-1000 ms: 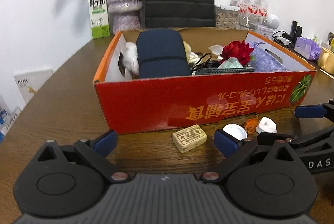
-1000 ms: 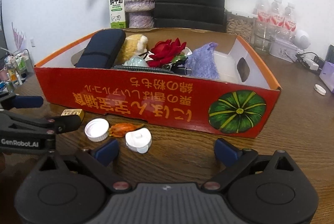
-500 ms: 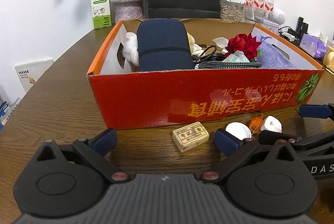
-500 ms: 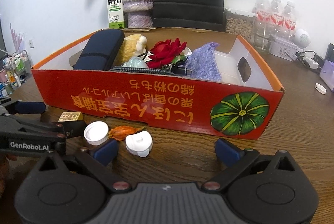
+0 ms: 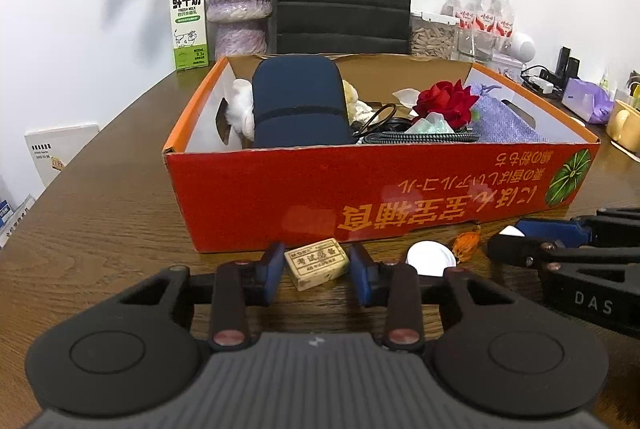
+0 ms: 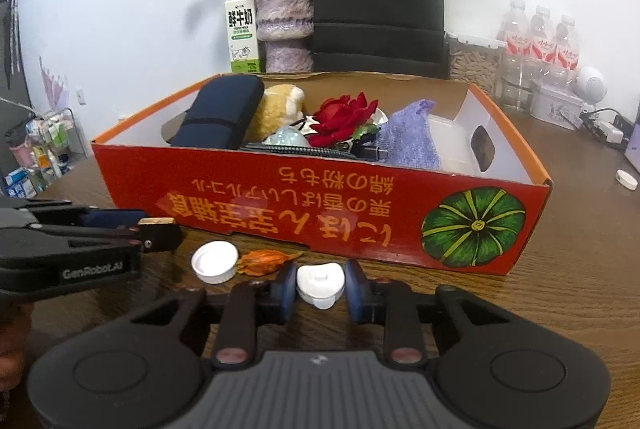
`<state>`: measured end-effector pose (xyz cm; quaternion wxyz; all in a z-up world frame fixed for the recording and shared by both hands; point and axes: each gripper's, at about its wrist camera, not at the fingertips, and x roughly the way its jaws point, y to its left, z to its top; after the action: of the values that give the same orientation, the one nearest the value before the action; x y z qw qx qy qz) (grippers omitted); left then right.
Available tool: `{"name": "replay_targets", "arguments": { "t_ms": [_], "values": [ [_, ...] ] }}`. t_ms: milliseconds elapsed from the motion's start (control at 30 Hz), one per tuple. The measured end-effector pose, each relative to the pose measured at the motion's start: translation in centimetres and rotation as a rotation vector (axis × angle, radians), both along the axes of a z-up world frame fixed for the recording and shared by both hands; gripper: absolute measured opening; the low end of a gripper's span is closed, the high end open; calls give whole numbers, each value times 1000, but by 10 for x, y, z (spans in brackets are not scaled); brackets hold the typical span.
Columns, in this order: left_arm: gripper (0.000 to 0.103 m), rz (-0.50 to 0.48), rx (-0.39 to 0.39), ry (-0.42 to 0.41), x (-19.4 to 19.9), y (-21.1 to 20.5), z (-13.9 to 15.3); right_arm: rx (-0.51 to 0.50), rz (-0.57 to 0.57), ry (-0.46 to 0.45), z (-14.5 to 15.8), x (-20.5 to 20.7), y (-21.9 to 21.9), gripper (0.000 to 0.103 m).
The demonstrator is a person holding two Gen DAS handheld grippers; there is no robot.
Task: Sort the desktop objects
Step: 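Grasp the beige wooden block with the left tool while the right tool grasps a white cap, then carry the wooden block and white cap into the box and open both tools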
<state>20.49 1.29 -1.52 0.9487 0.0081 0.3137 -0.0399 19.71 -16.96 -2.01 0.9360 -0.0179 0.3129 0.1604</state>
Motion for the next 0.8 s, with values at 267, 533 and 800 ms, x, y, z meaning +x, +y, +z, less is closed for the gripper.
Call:
{"name": "replay_targets", "arguments": {
  "t_ms": [267, 533, 800],
  "values": [
    [36, 3, 5, -1, -1, -2, 0, 18, 3, 0, 0, -3, 0, 25],
    [35, 11, -3, -14, -5, -1, 1, 44, -8, -33, 4, -8, -3, 25],
    [35, 0, -52, -138, -31, 8, 33, 93, 16, -130, 30, -24, -13, 25]
  ]
}}
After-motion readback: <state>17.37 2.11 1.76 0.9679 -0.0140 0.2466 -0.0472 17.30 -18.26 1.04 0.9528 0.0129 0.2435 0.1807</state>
